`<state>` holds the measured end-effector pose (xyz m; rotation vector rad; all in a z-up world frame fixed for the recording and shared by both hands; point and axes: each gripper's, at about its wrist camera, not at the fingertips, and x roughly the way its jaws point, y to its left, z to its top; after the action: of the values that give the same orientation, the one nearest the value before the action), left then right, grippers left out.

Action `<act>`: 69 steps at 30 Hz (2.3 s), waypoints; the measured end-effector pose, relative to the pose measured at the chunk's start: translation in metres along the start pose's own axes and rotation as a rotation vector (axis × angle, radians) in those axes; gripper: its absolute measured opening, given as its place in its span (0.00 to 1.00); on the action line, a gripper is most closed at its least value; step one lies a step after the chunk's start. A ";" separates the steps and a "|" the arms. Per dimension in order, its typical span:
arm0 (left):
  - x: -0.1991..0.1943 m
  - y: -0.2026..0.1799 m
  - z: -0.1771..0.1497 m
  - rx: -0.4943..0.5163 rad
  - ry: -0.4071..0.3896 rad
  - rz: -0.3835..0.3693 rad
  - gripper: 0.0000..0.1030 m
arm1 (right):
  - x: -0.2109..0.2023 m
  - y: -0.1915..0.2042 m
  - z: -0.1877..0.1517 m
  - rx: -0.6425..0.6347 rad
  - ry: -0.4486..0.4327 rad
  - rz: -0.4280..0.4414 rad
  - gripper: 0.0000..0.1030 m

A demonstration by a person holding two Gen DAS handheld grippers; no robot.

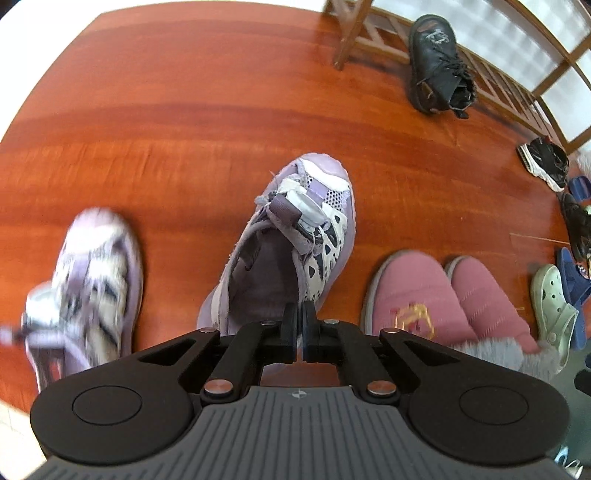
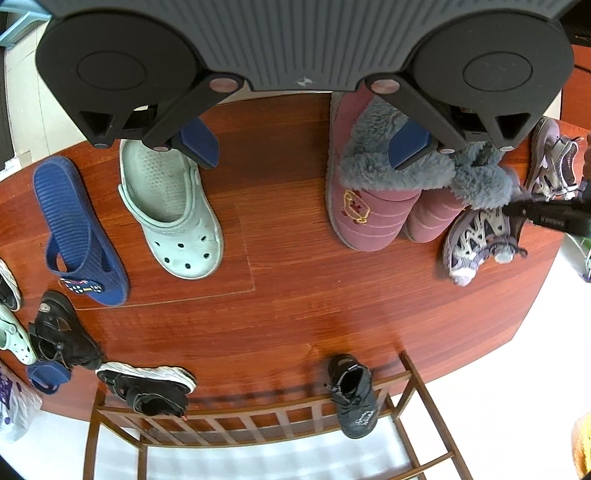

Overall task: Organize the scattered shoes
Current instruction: 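Carry the sandal with the left tool and set it beside the pink slippers, then grasp the second lavender sandal with the left tool and place it alongside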

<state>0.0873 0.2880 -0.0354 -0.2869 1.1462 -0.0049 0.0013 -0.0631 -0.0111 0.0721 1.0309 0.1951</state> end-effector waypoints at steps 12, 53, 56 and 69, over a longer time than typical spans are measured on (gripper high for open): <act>-0.013 -0.004 -0.043 -0.087 0.032 -0.017 0.03 | -0.001 0.006 0.002 -0.058 0.005 0.036 0.97; -0.058 0.093 -0.034 -0.215 -0.108 0.155 0.45 | 0.014 0.035 0.014 -0.147 0.026 0.059 0.97; -0.049 0.100 -0.029 -0.215 -0.098 0.159 0.43 | 0.012 0.034 0.013 -0.139 0.024 0.051 0.98; -0.022 0.105 -0.022 -0.150 -0.070 0.189 0.05 | 0.011 0.032 0.012 -0.115 0.019 0.025 0.99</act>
<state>0.0438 0.3877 -0.0479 -0.3085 1.1024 0.2565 0.0131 -0.0296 -0.0095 -0.0213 1.0359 0.2784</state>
